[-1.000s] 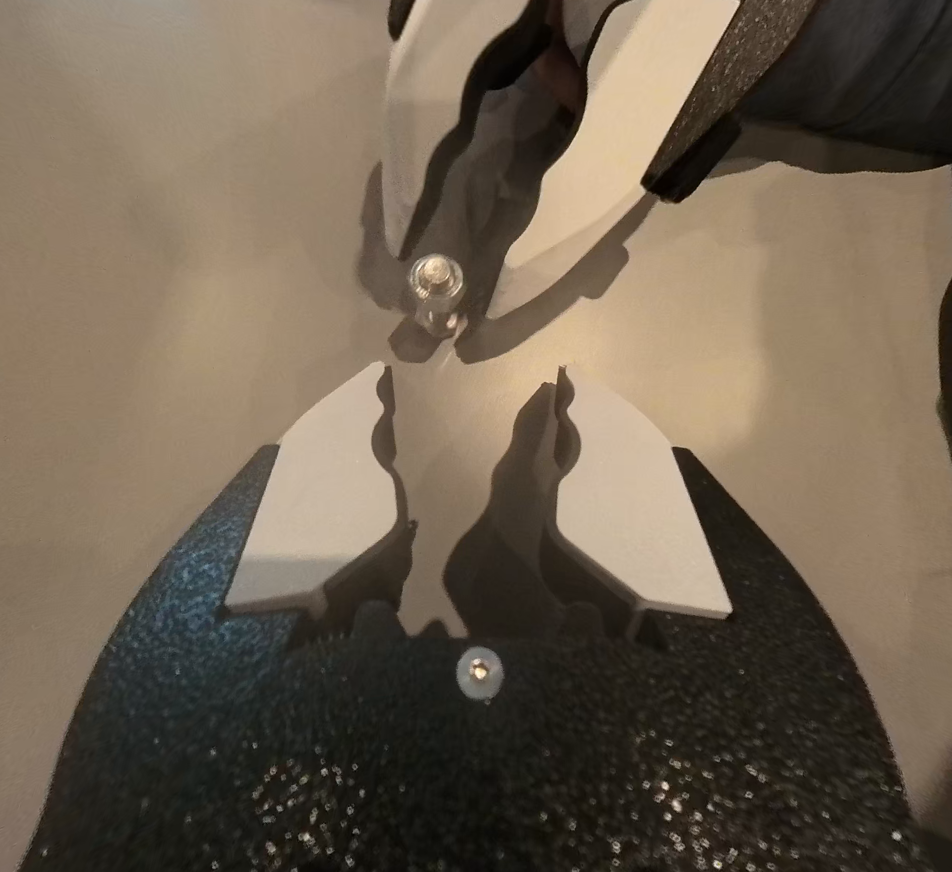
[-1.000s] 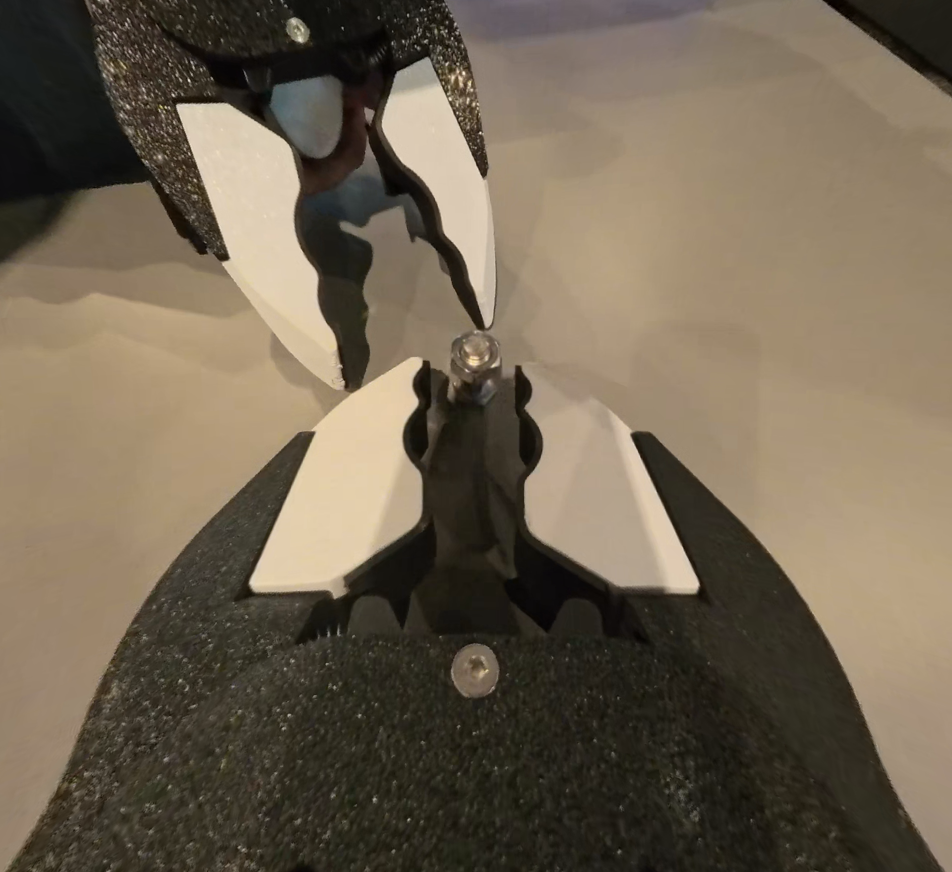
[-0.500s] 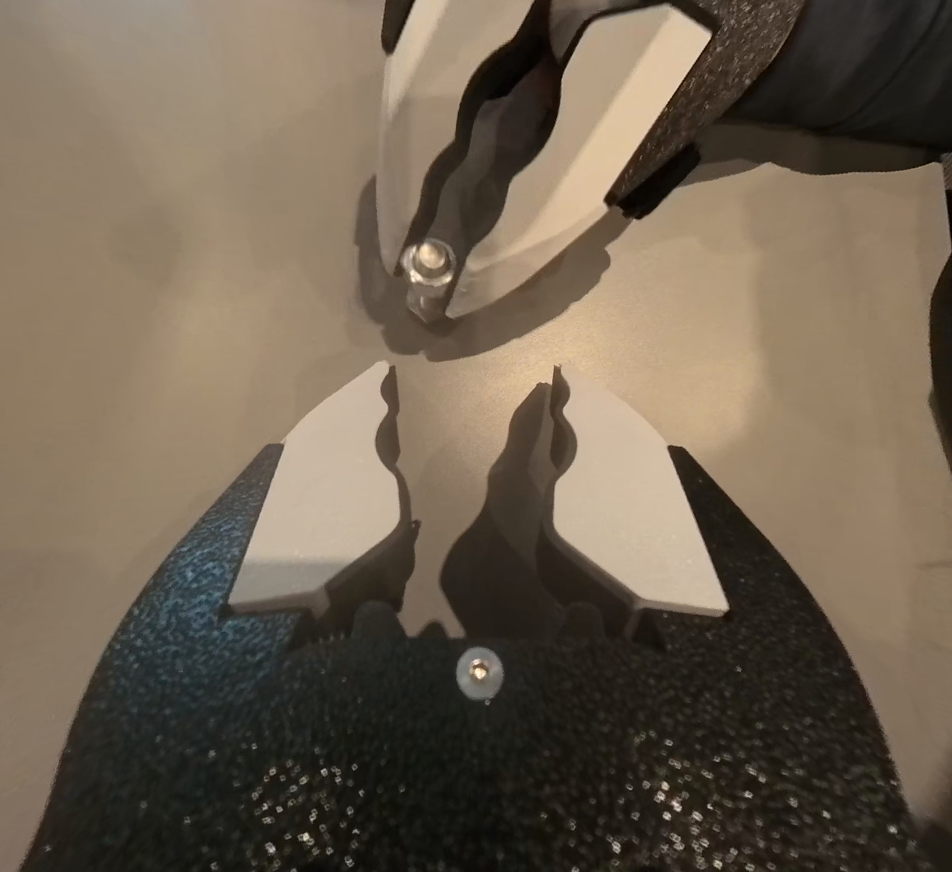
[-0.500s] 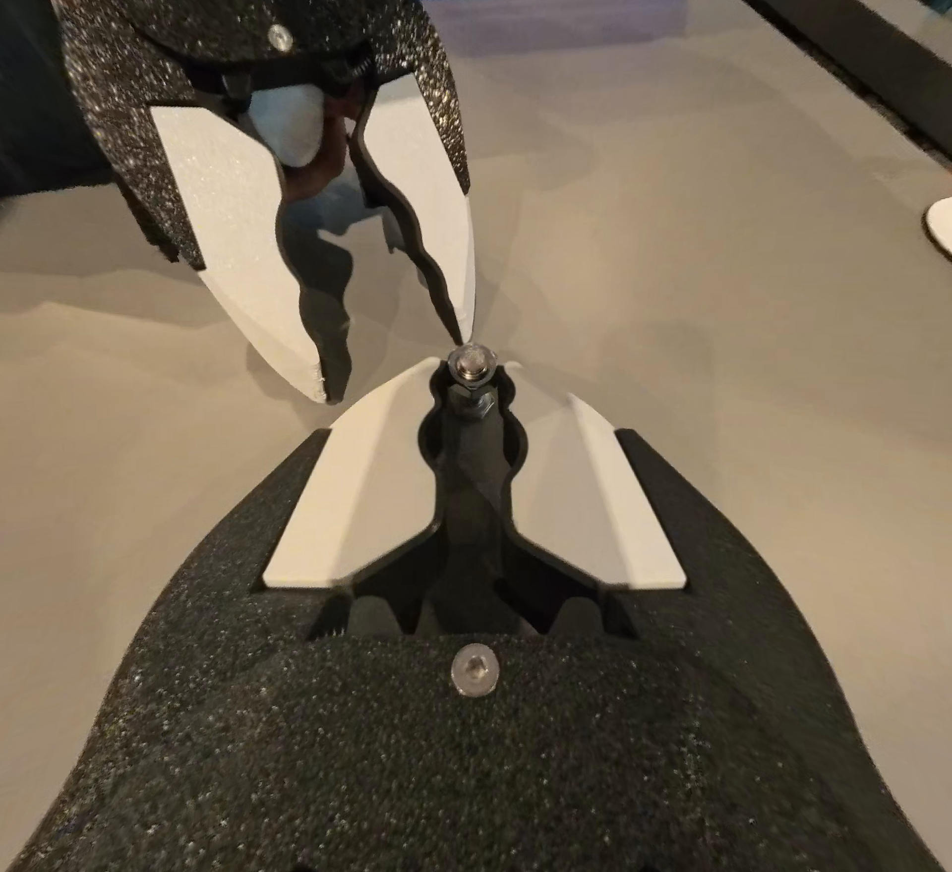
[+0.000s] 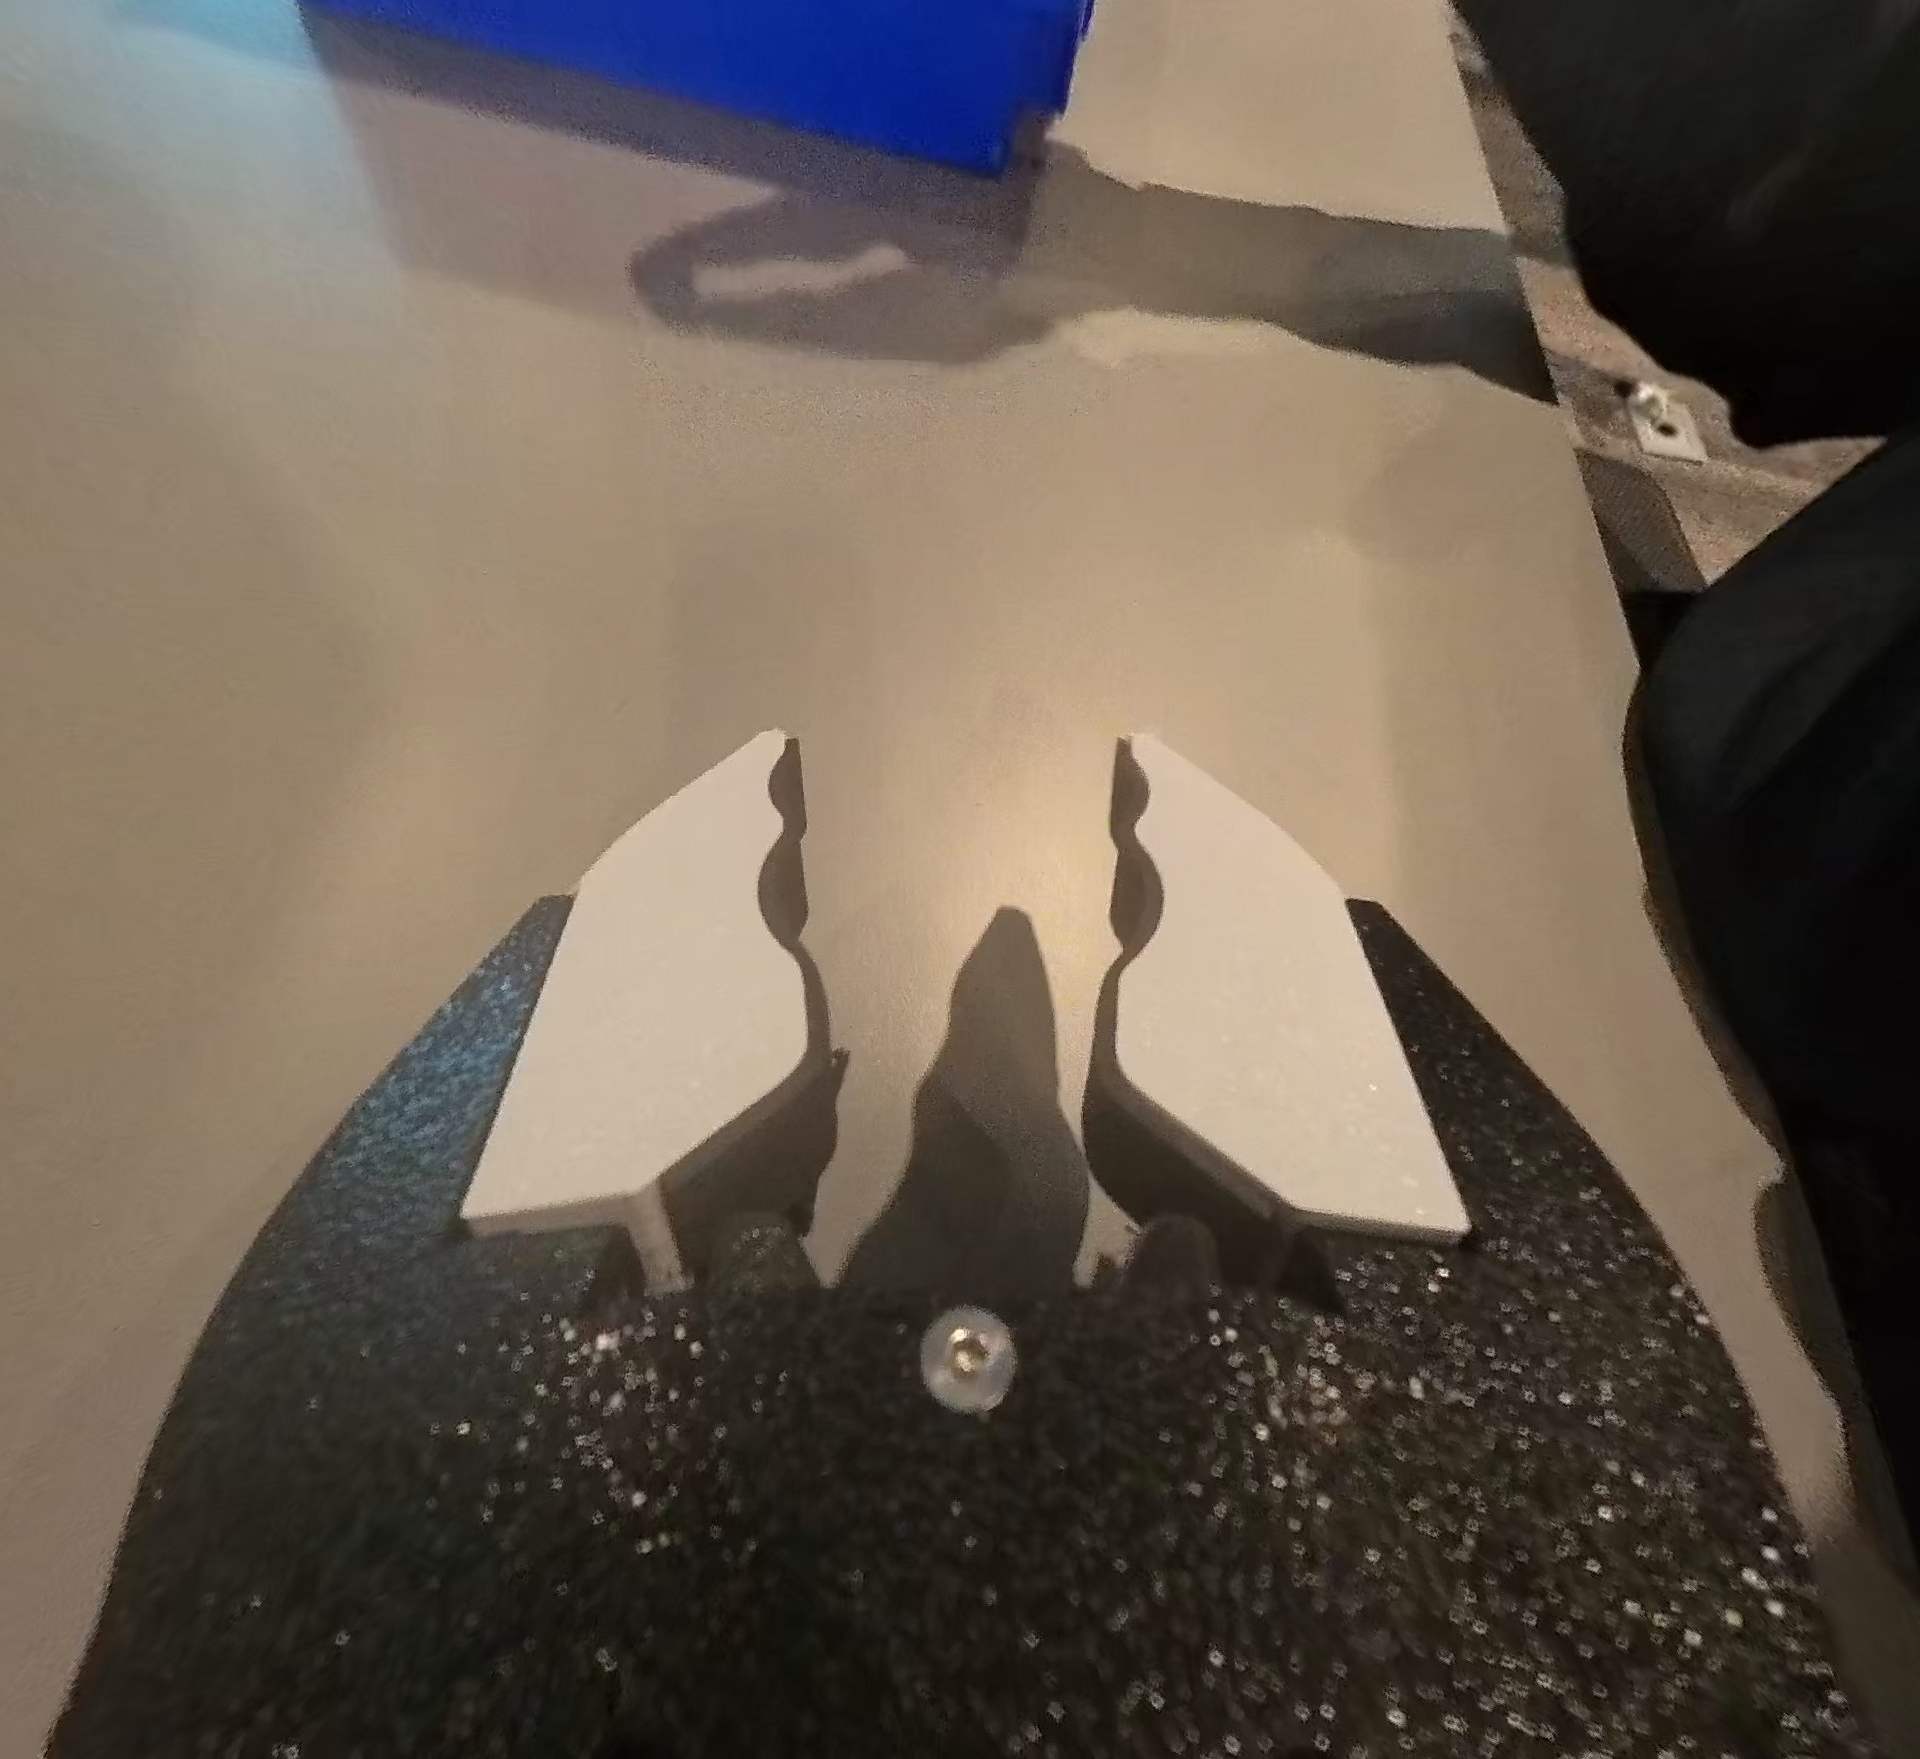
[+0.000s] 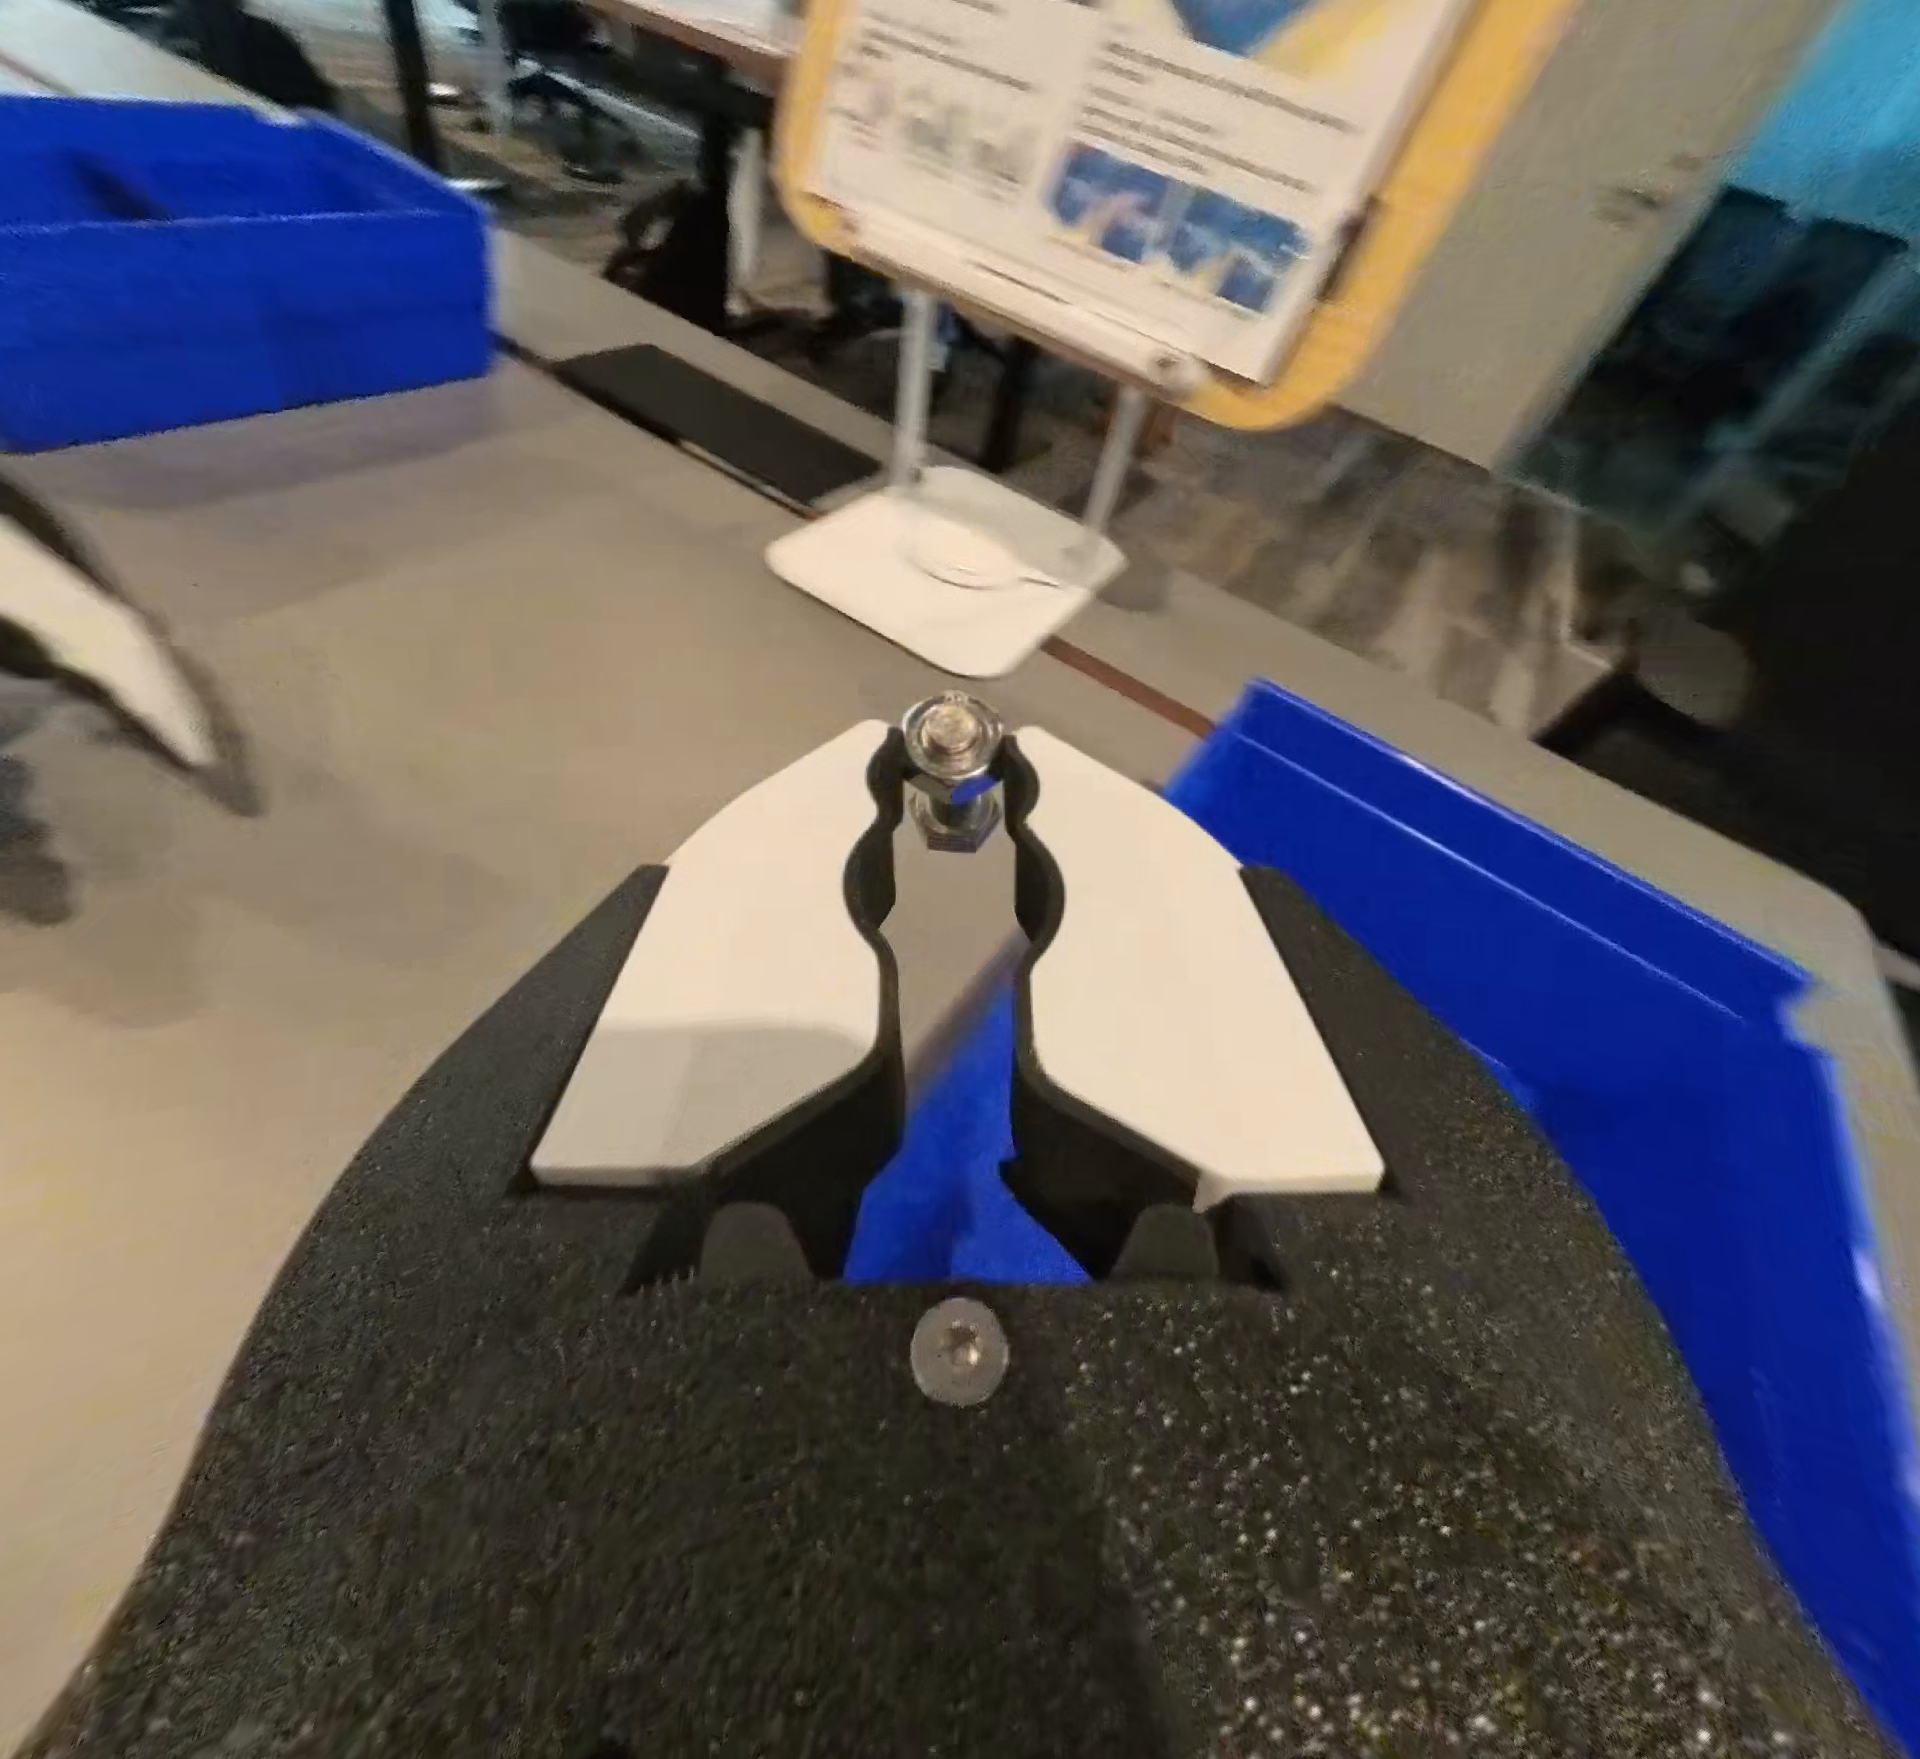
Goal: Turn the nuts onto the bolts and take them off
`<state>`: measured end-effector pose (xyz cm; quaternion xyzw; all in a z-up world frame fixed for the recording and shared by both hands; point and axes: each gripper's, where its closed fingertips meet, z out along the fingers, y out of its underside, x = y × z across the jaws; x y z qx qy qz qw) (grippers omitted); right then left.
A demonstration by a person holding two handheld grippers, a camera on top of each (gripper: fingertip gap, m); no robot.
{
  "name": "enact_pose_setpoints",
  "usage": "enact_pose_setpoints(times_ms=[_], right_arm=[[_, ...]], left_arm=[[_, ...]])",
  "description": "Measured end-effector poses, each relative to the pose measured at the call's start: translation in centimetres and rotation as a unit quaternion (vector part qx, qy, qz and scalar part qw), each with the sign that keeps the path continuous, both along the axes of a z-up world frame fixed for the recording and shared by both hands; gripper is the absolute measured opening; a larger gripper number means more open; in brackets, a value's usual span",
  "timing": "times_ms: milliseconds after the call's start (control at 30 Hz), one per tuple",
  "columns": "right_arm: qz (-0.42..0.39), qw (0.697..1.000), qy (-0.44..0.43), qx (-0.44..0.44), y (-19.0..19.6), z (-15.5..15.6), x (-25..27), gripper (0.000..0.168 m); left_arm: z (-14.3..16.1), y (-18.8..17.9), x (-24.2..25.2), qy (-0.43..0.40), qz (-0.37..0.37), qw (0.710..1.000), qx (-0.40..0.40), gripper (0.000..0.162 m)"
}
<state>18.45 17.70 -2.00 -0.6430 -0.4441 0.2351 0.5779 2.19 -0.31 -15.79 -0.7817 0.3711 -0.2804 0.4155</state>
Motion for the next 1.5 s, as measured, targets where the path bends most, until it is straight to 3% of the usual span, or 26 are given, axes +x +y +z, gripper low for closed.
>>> enact_pose_setpoints(times_ms=[133, 333, 633, 900, 1233, 1367, 1500], right_arm=[[-0.051, 0.997, -0.053, -0.034, 6.7, -3.9, 3.8, 0.018], [-0.068, 0.985, -0.122, -0.098, 11.2, -9.7, 5.3, 0.018], [-0.088, 0.975, -0.15, -0.135, 13.7, -13.9, 6.0, 0.018], [-0.085, 0.968, -0.18, -0.156, 13.9, -15.5, 6.0, 0.019], [-0.091, 0.972, -0.173, -0.13, 14.1, -14.2, 6.1, 0.023], [-0.09, 0.989, -0.097, -0.07, 12.9, -7.8, 4.6, 0.023], [-0.054, 0.998, -0.001, 0.013, 8.0, 0.4, 0.9, 0.019]], left_arm=[[0.1, 0.1, 0.0, 0.006, 0.003, 1.0, 0.011, 0.056], [0.2, 0.3, -0.2, 0.008, 0.008, 1.0, 0.02, 0.056], [0.4, 0.2, -0.4, 0.013, 0.01, 1.0, 0.026, 0.055], [0.5, 0.1, -0.2, 0.014, 0.006, 0.999, 0.029, 0.055], [0.4, 0.1, -0.3, 0.019, 0.007, 0.999, 0.034, 0.054], [0.6, 0.4, -0.6, 0.017, 0.016, 0.999, 0.039, 0.054], [0.5, 0.8, -1.1, 0.023, 0.03, 0.998, 0.046, 0.054]])
